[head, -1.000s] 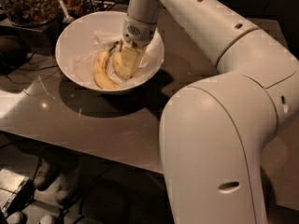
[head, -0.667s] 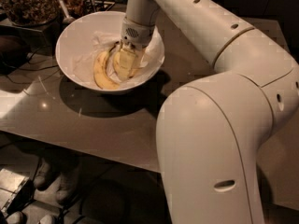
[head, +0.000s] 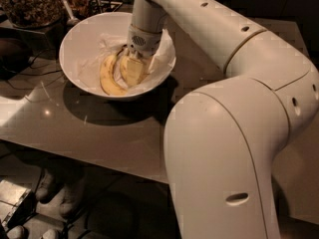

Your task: Pick banana from white bowl

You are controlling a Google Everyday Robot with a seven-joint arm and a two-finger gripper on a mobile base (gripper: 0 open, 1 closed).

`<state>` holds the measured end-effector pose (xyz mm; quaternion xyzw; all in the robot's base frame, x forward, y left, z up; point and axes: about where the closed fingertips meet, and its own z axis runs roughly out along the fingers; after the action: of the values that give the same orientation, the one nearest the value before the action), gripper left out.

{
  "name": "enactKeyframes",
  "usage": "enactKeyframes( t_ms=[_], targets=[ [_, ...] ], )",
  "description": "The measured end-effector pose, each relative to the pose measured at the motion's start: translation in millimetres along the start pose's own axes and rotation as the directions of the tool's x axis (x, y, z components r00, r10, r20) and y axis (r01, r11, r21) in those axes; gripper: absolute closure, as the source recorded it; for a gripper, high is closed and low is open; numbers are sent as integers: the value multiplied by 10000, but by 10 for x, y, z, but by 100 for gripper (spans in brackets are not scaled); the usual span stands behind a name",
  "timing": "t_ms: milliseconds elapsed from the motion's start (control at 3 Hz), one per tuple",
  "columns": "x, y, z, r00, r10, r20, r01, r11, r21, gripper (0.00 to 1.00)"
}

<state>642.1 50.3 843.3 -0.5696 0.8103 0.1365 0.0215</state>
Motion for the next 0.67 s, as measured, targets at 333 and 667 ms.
enactKeyframes(
  t_ms=[333, 667],
  targets=[
    [1, 1, 1, 10000, -3, -2, 3, 10000, 3, 86],
    [1, 1, 1, 10000, -3, -2, 3, 10000, 3, 100]
  ],
)
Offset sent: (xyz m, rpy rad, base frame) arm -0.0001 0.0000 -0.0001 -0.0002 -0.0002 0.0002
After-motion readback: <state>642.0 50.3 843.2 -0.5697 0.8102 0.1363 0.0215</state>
